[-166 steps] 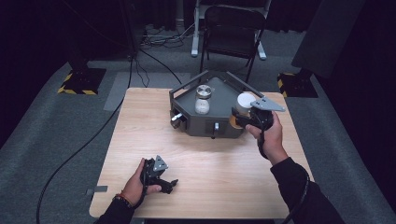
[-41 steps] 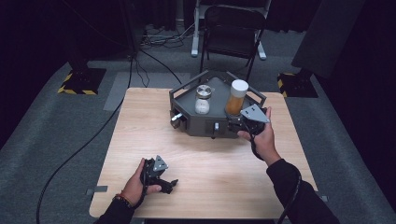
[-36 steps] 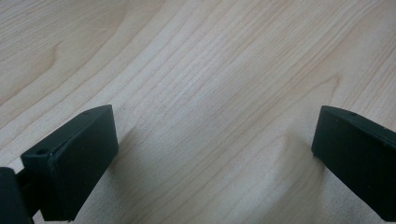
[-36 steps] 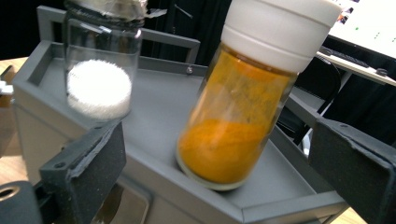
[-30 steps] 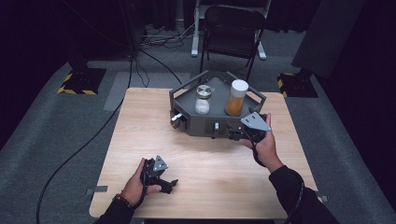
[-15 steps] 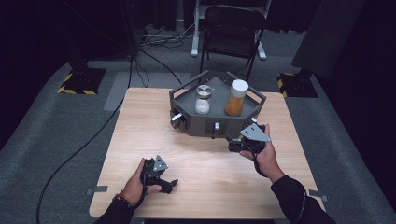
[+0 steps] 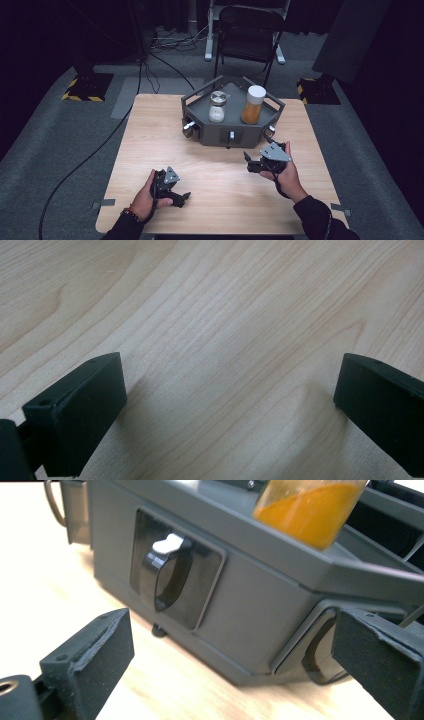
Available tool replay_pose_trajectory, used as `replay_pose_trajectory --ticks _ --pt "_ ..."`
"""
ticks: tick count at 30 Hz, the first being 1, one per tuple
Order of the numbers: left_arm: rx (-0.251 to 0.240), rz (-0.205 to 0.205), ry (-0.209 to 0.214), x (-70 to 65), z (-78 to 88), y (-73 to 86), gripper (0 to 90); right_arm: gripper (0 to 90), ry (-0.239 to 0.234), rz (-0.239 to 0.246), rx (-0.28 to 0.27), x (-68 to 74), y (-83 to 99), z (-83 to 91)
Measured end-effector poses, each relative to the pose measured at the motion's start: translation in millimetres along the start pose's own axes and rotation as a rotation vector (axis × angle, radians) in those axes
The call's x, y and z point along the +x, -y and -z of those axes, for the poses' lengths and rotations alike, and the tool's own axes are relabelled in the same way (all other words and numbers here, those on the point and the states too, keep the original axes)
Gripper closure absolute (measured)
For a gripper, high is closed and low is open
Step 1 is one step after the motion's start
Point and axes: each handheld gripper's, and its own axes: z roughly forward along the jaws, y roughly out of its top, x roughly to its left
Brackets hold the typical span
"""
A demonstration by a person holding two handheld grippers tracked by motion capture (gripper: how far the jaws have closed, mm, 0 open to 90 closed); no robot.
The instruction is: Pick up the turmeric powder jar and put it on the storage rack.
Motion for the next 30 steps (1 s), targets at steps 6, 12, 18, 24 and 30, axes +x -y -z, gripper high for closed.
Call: replay_pose_trajectory --ticks 6,12,18,24,30 --pt "0.000 0.000 0.000 0.0 0.0 0.0 0.0 3.0 -0.031 0.012 0.007 -0.9 5.6 7.3" --pt "0.000 0.000 0.000 0.0 0.0 0.0 0.0 2.3 -0.070 0.040 0.012 -3.4 10.6 15.7" --pt "0.000 0.000 0.000 0.0 0.0 0.0 0.0 2.4 -0.096 0.075 0.039 -2.8 18.9 21.7" --pt "0.000 0.000 0.000 0.0 0.0 0.0 0.0 2.4 -0.118 0.104 0.066 -4.0 27.0 26.4" --pt "0.000 0.000 0.000 -0.1 0.0 0.0 0.0 2.3 -0.148 0.146 0.097 -5.5 33.8 28.3"
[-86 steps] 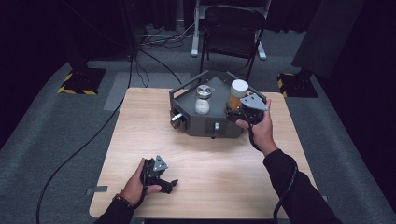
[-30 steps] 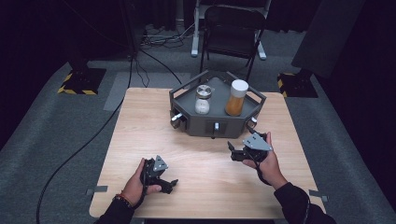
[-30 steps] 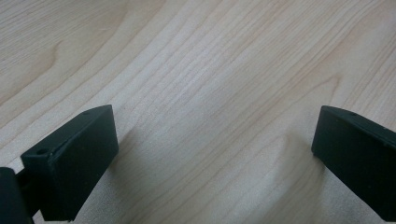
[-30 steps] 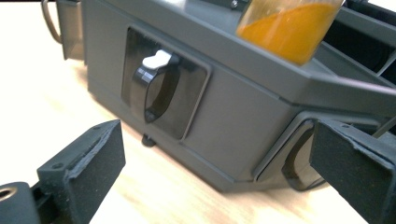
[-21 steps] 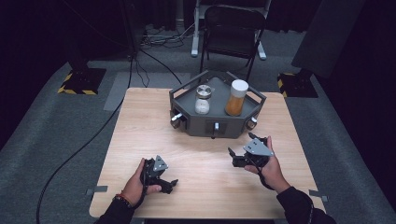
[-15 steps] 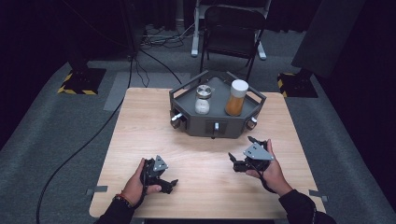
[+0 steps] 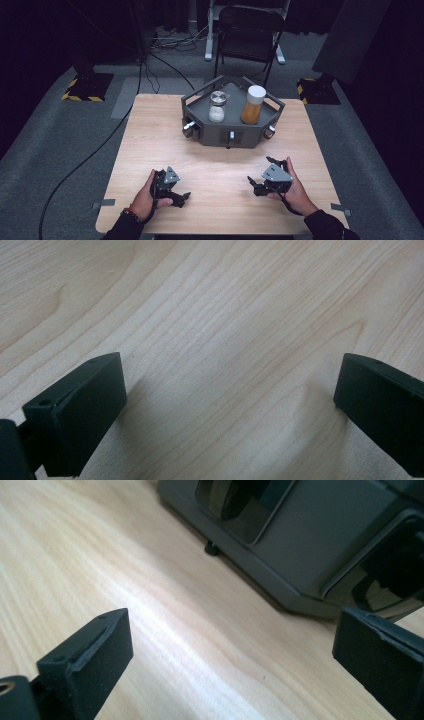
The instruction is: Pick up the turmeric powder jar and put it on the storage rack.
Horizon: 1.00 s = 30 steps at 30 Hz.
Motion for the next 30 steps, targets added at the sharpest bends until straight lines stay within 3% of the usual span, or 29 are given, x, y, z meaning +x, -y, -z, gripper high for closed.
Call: replay_pose_trajectory --ticks 5,11,18,21,30 --pt "0.000 0.000 -0.001 -0.2 0.0 0.0 0.0 2.3 -0.053 -0.014 0.030 -8.2 5.3 1.2" --pt "0.000 0.001 -0.001 -0.3 0.0 0.1 0.0 2.3 -0.083 -0.012 0.078 -12.9 9.9 2.4" --pt "0.000 0.001 -0.001 -0.3 0.1 0.1 0.0 2.4 -0.126 -0.072 0.123 -24.0 13.8 3.0" --pt "0.000 0.001 -0.001 -0.3 0.0 0.1 0.0 2.3 -0.136 -0.061 0.147 -25.4 14.3 2.1" --pt "0.000 0.001 -0.001 -0.4 0.0 0.1 0.0 0.1 -0.203 -0.120 0.164 -45.6 21.2 0.6"
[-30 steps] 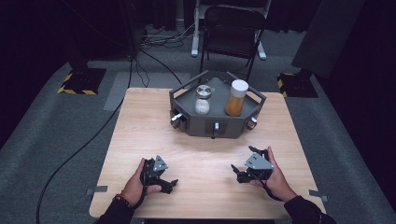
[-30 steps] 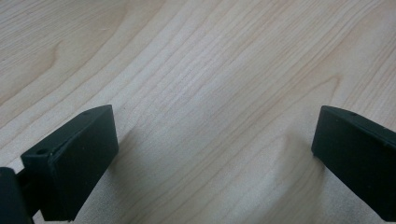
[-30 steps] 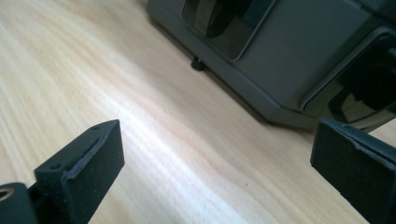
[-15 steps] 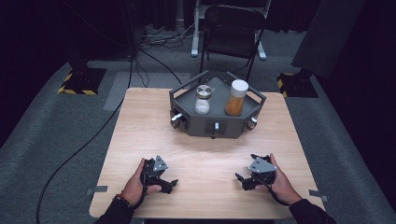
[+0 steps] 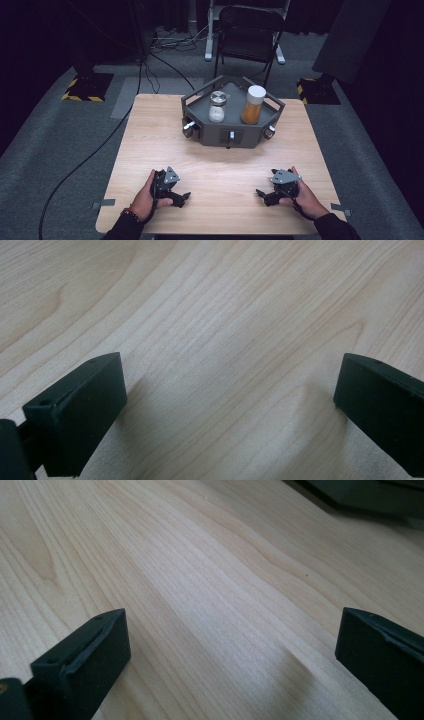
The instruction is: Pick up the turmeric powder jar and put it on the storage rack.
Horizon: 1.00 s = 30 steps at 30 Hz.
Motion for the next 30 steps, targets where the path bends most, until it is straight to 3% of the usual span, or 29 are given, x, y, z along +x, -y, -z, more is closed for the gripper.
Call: replay_pose_trajectory --ticks 5,15,30 --pt "0.000 0.000 0.000 0.1 0.0 -0.1 0.0 0.1 -0.049 -0.046 0.025 -15.9 -0.9 -0.1" --pt "0.000 -0.001 0.000 0.1 0.0 -0.1 0.0 0.1 -0.096 -0.106 0.055 -35.9 0.7 0.8" --pt "0.001 -0.001 0.001 0.3 0.0 -0.2 0.0 0.0 -0.119 -0.095 0.056 -45.3 4.1 2.8"
